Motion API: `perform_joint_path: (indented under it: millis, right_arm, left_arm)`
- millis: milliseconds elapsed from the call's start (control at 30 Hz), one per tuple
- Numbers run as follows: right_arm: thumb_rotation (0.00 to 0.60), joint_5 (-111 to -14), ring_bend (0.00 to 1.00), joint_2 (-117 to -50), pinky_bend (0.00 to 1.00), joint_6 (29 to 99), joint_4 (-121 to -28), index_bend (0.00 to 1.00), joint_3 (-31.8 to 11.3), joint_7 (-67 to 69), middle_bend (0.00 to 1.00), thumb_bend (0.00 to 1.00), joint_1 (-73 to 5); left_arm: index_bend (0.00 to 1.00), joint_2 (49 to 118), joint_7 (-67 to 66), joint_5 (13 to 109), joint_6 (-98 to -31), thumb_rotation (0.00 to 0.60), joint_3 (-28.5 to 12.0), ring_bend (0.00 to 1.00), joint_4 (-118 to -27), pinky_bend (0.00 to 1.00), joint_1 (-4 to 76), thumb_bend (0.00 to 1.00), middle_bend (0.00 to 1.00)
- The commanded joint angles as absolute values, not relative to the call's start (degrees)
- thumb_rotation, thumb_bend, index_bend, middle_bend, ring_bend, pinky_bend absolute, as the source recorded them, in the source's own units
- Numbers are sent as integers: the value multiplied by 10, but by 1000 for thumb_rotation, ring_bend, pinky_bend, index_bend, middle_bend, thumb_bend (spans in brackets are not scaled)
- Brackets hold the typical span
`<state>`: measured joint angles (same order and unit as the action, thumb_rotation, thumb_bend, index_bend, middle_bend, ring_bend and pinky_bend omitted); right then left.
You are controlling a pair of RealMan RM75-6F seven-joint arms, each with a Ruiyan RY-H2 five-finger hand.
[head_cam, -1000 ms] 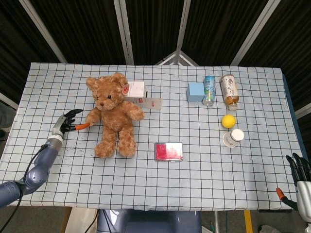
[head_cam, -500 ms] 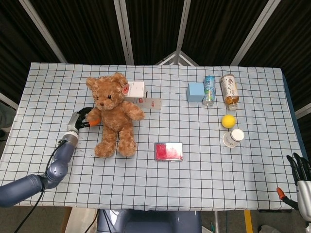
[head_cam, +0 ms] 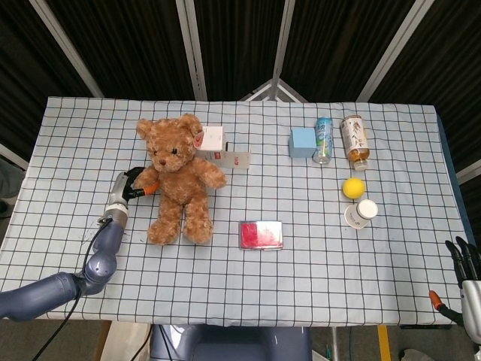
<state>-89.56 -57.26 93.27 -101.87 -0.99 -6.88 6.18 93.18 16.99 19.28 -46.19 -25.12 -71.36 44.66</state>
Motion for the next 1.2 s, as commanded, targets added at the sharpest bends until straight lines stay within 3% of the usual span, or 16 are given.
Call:
perform_joint_path:
  millis: [33, 300, 733, 1200]
  right_arm:
    - [600, -895, 73, -573, 0, 932, -1019, 44, -10, -69, 61, 218, 61]
    - [600, -896, 73, -573, 0, 930, -1020, 44, -9, -71, 61, 217, 61]
    - [600, -892, 73, -572, 0, 927, -1023, 44, -8, -70, 61, 218, 60]
    - [600, -896, 73, -569, 0, 933, -1026, 44, -7, -66, 61, 217, 63]
  left_arm:
    - [472, 944, 163, 186, -476, 600, -260, 15, -706, 0, 449, 505, 418]
    - [493, 965, 151, 184, -522, 600, -291, 38, -708, 0, 447, 536, 445]
    - [495, 973, 103, 185, -542, 600, -316, 39, -737, 0, 452, 540, 442]
    - [490, 990, 73, 180, -540, 600, -306, 39, -705, 0, 439, 539, 439]
